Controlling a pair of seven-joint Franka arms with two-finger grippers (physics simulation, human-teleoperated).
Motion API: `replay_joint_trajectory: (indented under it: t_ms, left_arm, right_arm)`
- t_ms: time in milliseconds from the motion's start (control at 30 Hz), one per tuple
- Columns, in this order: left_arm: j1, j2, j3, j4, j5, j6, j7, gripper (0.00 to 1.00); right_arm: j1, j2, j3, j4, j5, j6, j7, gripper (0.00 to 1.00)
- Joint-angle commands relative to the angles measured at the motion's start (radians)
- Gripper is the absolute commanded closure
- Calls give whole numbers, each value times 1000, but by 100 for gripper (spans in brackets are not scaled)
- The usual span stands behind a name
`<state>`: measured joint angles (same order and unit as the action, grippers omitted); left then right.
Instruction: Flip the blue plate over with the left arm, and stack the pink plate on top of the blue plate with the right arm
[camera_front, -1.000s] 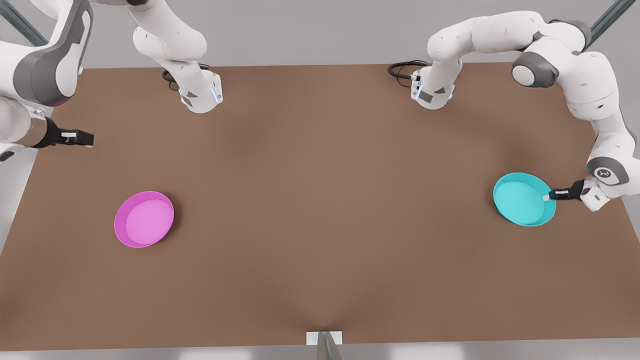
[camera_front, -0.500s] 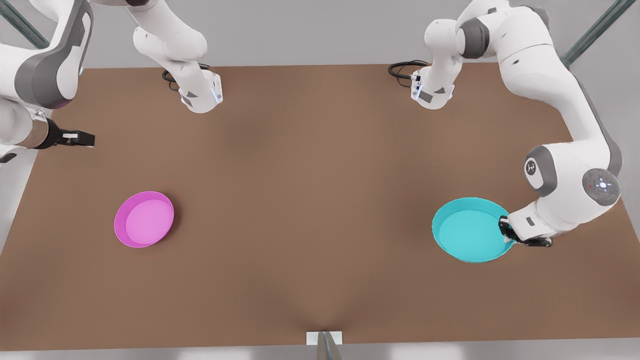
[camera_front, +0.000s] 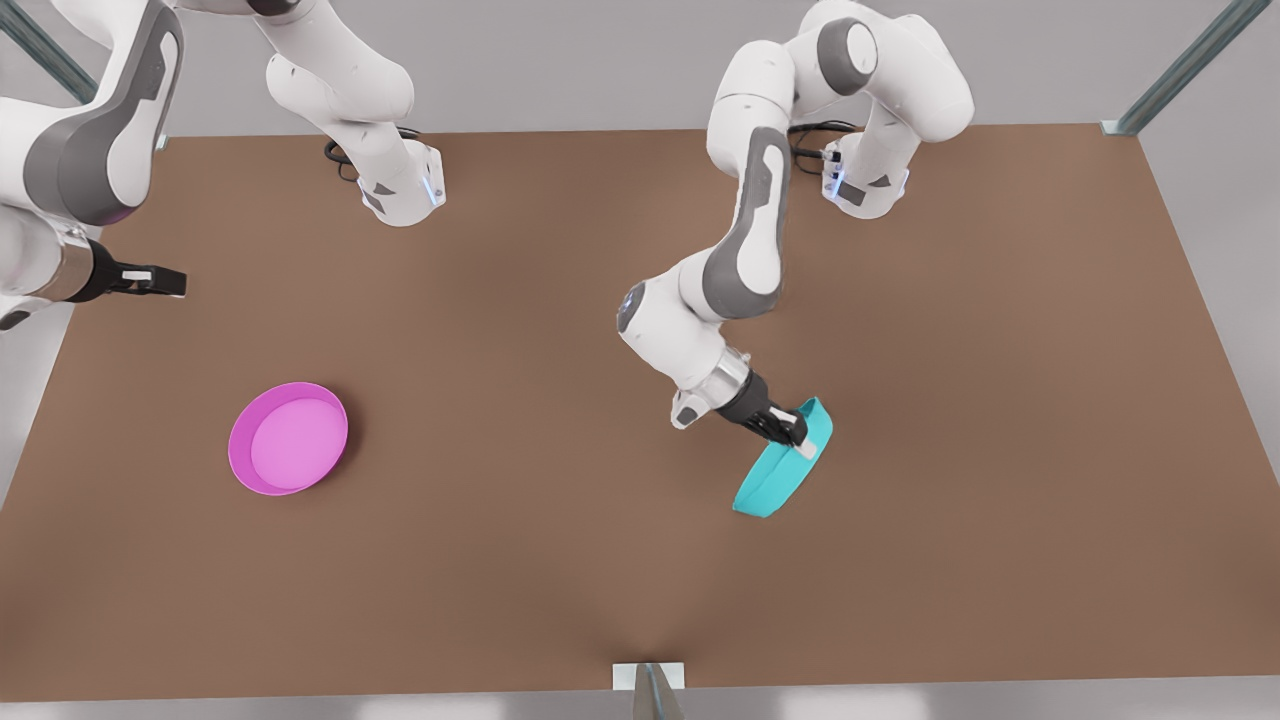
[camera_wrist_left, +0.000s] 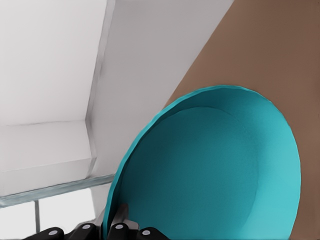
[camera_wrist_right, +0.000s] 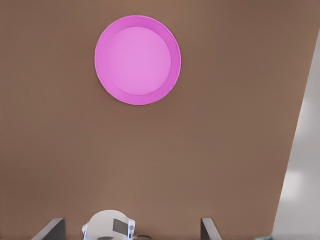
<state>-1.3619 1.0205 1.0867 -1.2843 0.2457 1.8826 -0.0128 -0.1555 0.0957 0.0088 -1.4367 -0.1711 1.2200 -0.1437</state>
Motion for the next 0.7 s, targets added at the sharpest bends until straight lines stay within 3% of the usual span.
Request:
replay_joint_trajectory:
  t_ms: [0, 167, 667]
  left_arm:
    - [-28, 21, -27, -39, 158, -36, -926, 79]
    - [-55, 119, -28, -56, 280, 13, -1251, 79]
    - [-118, 201, -57, -133, 302, 95, -1477, 79]
  right_arm:
    - [-2, 1, -6, 1, 1, -2, -7, 0]
    - [-2, 9, -10, -1, 1, -2, -5, 0]
    - [-6, 27, -26, -1, 4, -2, -4, 0]
